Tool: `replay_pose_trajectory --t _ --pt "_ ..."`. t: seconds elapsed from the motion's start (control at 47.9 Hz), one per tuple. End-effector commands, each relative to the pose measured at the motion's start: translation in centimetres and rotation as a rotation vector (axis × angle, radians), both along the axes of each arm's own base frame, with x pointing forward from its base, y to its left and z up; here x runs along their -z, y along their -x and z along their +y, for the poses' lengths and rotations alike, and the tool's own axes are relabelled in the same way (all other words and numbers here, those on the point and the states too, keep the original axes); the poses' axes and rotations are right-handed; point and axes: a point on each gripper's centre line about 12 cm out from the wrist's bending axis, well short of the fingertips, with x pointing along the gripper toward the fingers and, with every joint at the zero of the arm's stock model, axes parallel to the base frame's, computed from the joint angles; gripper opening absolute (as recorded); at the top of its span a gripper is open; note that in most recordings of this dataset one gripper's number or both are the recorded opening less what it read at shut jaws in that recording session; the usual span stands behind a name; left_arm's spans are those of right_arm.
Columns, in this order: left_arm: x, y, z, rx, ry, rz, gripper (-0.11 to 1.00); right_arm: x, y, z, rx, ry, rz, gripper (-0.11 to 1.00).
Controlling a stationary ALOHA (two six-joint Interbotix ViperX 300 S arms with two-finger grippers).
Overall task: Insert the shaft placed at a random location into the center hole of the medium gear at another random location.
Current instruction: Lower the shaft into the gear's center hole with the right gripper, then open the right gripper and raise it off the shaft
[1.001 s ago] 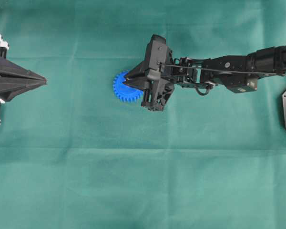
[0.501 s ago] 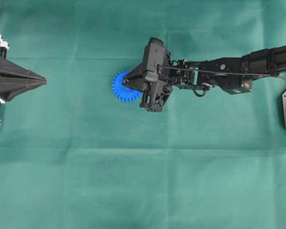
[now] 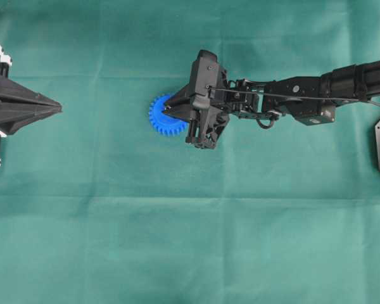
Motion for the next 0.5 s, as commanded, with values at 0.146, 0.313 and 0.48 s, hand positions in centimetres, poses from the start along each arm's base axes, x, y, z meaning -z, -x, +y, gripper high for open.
replay_pose_trajectory --t 0.146,0.313,0.48 --pt "-0.9 -0.3 0.0 -0.001 -0.001 -0.023 0.00 -1.2 -0.4 0.1 -0.002 0.000 -0.036 0.43" --pt "-0.9 -0.3 0.0 -0.001 -0.001 -0.025 0.00 -1.8 -0.4 0.1 -0.002 0.002 -0.049 0.84" --pt "-0.9 -0.3 0.0 -0.001 -0.001 -0.025 0.00 -3.1 -0.2 0.2 -0.006 0.010 -0.073 0.77"
